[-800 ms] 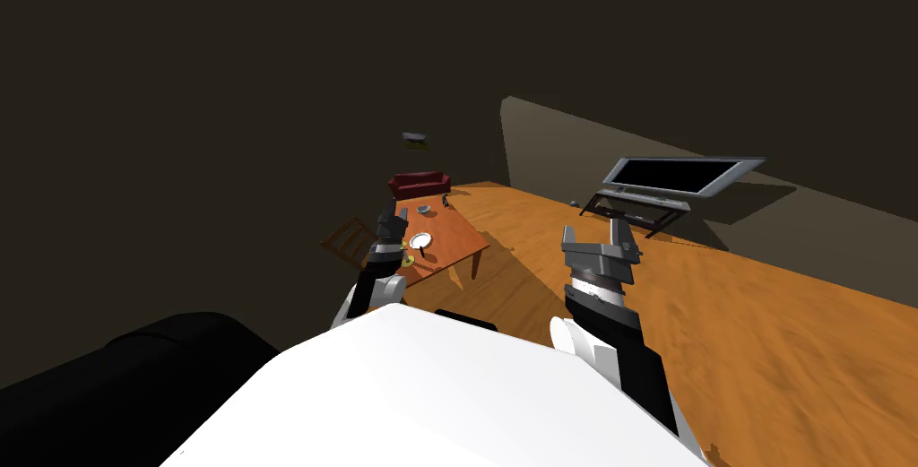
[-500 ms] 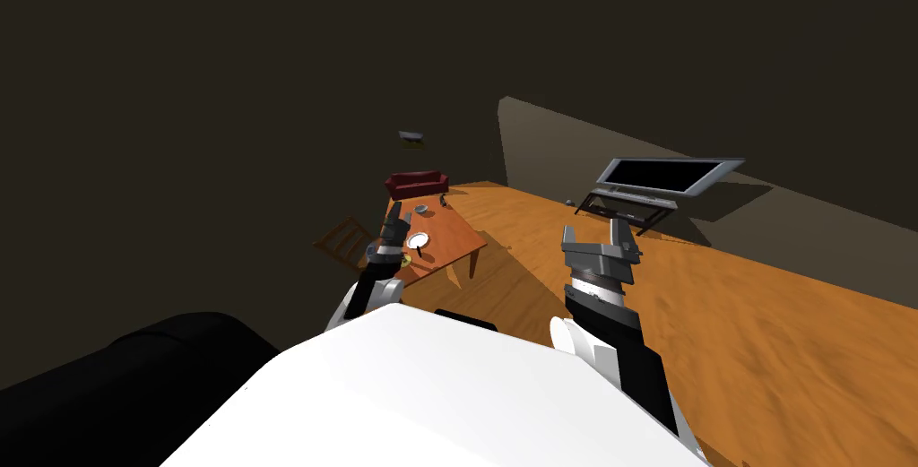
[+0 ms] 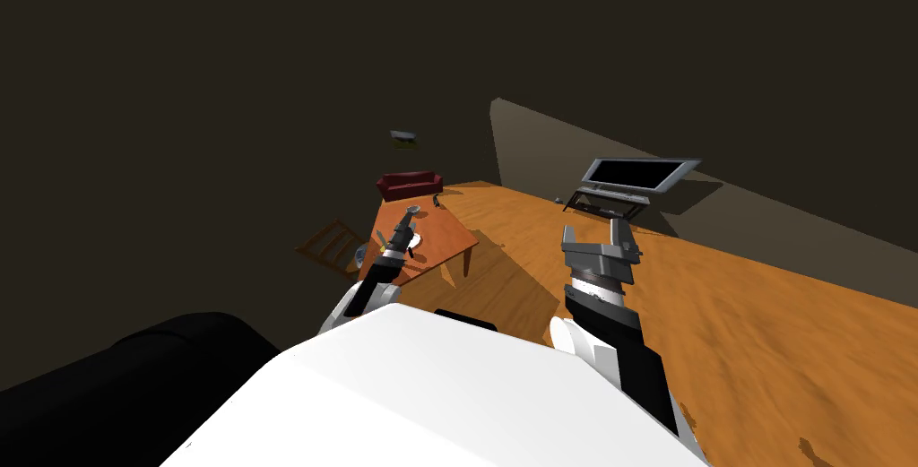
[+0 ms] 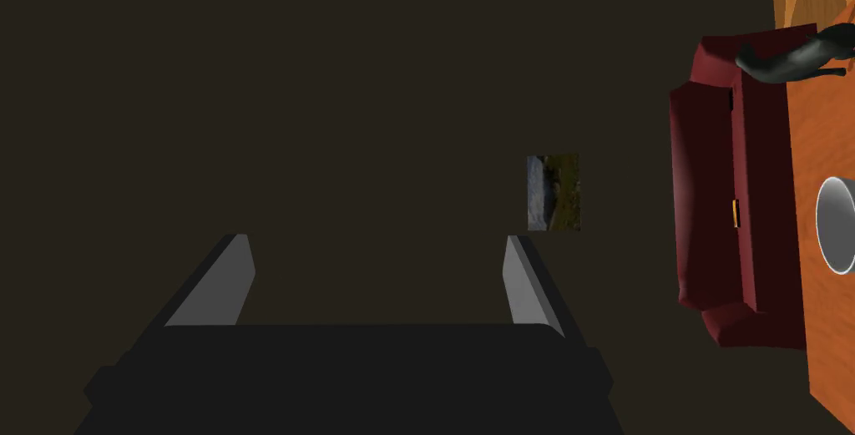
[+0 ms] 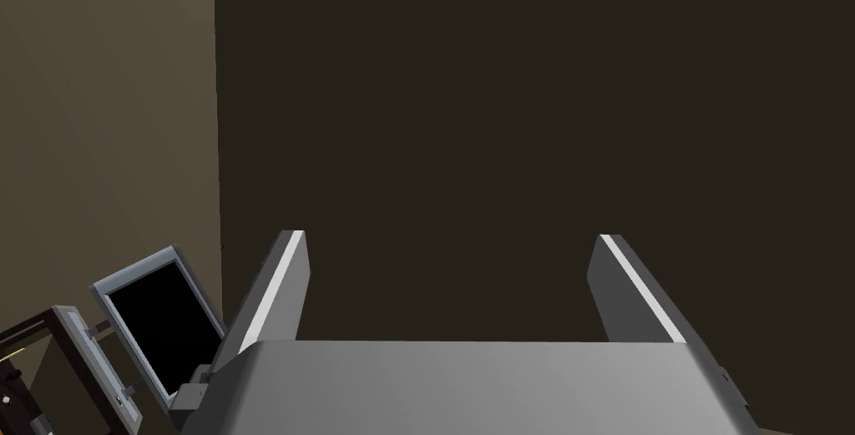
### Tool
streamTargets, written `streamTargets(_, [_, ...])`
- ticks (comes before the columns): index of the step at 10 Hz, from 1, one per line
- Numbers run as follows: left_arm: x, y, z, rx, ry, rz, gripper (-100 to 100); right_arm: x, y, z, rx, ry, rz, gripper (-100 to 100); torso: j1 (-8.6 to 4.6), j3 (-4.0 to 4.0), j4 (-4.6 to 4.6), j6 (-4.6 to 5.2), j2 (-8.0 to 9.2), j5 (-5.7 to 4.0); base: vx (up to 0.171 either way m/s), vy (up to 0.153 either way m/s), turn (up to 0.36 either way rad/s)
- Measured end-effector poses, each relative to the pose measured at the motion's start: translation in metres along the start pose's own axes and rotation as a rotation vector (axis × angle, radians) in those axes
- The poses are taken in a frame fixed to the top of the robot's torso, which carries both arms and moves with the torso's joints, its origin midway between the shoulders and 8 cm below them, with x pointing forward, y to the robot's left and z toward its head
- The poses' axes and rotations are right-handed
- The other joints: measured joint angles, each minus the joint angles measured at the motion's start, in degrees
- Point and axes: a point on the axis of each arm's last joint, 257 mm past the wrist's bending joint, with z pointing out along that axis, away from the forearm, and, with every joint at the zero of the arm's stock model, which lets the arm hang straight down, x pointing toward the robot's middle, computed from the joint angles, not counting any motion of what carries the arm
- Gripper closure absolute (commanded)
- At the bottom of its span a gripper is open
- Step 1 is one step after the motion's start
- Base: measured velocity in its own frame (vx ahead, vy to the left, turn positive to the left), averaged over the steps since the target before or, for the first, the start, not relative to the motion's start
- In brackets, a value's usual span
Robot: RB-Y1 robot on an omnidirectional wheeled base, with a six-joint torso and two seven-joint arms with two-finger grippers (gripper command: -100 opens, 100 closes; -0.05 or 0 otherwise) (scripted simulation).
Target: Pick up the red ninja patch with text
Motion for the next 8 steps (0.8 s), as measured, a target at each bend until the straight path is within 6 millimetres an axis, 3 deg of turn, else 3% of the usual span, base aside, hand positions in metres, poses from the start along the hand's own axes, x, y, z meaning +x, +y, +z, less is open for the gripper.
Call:
streamTargets(2, [0.014, 0.032, -0.012, -0.099, 0.053, 0.038, -100, 0.0, 0.0, 0.0, 0.0, 0.0, 0.0, 0, -0.05, -0.01, 0.0, 0.0, -0.02, -0.01, 0.004, -0.083, -0.085])
streamTargets(8, [0.022, 0.101, -0.041, -0.306, 0.142, 0.113, -100, 0.0, 0.0, 0.0, 0.0, 0.0, 0.0, 0, 0.19, -0.02, 0.0, -0.02, -0.04, 0.03, 0.008, -0.05, -0.086])
